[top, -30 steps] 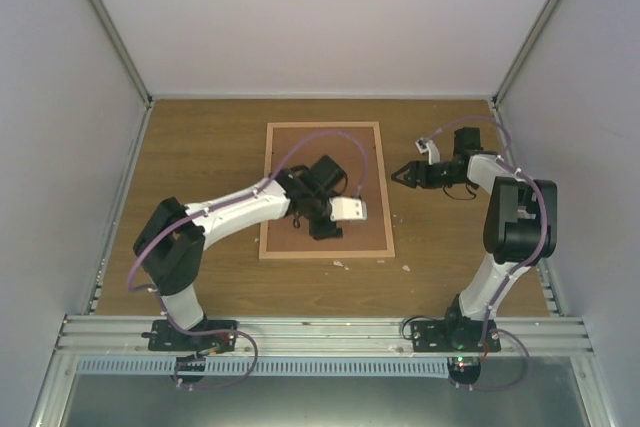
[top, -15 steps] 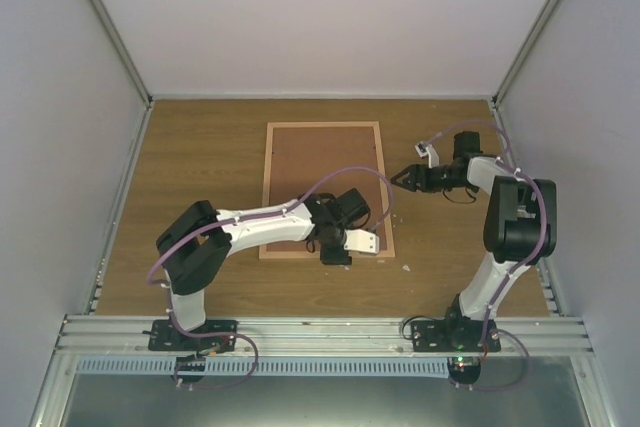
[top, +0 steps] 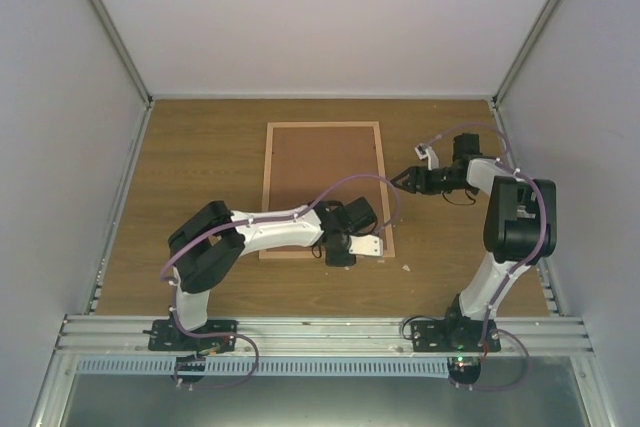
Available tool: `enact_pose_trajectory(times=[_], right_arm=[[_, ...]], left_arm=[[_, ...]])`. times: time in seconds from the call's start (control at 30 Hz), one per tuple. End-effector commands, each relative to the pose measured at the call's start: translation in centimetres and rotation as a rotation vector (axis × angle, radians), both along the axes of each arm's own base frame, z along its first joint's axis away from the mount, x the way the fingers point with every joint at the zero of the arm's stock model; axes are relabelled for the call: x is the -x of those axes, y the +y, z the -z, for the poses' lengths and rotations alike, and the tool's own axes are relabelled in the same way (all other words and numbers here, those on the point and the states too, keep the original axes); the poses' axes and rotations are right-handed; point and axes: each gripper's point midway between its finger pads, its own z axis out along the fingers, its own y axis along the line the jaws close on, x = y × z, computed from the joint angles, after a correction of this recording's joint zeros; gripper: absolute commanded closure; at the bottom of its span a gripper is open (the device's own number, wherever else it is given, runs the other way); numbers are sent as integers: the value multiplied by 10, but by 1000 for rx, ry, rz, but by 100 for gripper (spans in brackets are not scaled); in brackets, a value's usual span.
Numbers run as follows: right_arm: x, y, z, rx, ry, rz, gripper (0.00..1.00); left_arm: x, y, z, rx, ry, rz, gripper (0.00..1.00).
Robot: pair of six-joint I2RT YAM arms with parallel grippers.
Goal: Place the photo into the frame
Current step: Turn over the photo frame at the center of the board.
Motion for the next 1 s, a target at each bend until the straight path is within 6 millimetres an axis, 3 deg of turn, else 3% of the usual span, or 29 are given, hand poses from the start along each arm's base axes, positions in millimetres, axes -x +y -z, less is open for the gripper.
enact_pose_trajectory(times=[0.0, 0.23, 0.47, 0.6, 0.83, 0.97], right_arm=[[0, 0, 5, -30, 3, -5, 30], [2, 0, 8, -38, 8, -7, 30], [7, 1, 11, -43, 16, -13, 30], [8, 2, 10, -45, 14, -17, 30], [12, 4, 16, -63, 43, -20, 30], [15, 7, 21, -97, 82, -21, 21]], left_arm=[[2, 2, 17, -50, -19, -15, 62], [13, 10, 26, -102, -49, 14, 68], [31, 19, 49, -120, 39, 29, 67], [33, 23, 57, -147, 48, 30, 75], [17, 3, 13, -71, -17, 10, 88], [11, -4, -7, -33, -41, -10, 96]])
